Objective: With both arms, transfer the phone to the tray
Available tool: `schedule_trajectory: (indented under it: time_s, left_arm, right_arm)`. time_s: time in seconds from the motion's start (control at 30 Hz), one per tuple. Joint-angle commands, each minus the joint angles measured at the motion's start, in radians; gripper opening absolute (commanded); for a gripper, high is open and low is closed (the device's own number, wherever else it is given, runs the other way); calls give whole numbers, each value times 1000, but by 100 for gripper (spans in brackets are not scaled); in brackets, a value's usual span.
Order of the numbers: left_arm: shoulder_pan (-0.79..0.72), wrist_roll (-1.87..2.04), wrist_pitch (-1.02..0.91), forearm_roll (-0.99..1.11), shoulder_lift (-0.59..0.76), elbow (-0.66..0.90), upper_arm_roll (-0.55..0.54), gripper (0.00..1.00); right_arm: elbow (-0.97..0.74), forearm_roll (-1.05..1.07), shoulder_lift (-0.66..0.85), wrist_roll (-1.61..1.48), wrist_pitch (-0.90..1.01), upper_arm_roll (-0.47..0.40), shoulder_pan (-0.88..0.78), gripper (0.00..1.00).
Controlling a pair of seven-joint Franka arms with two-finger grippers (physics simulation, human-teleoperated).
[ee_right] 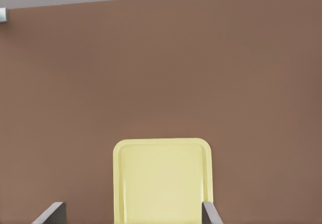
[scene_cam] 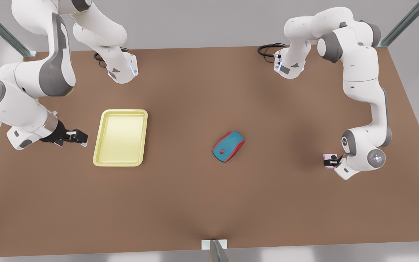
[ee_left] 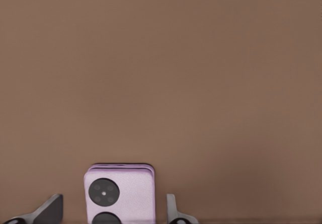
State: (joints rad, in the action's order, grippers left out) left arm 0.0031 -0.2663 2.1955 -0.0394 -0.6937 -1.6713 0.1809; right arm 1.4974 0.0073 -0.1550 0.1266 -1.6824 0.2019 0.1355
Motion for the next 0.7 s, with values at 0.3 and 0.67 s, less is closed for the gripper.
schedule_trajectory:
  time_s: [0.3,0.67]
  left_arm:
    - [0,-105,133,-1,-44,-22,0,100]
    - [8,-103,139,-2,-21,-73,0,100]
  right_arm:
    - [3,0,6,10,-3,1,1,100]
    - [6,0,3,11,-10,1,-1,100]
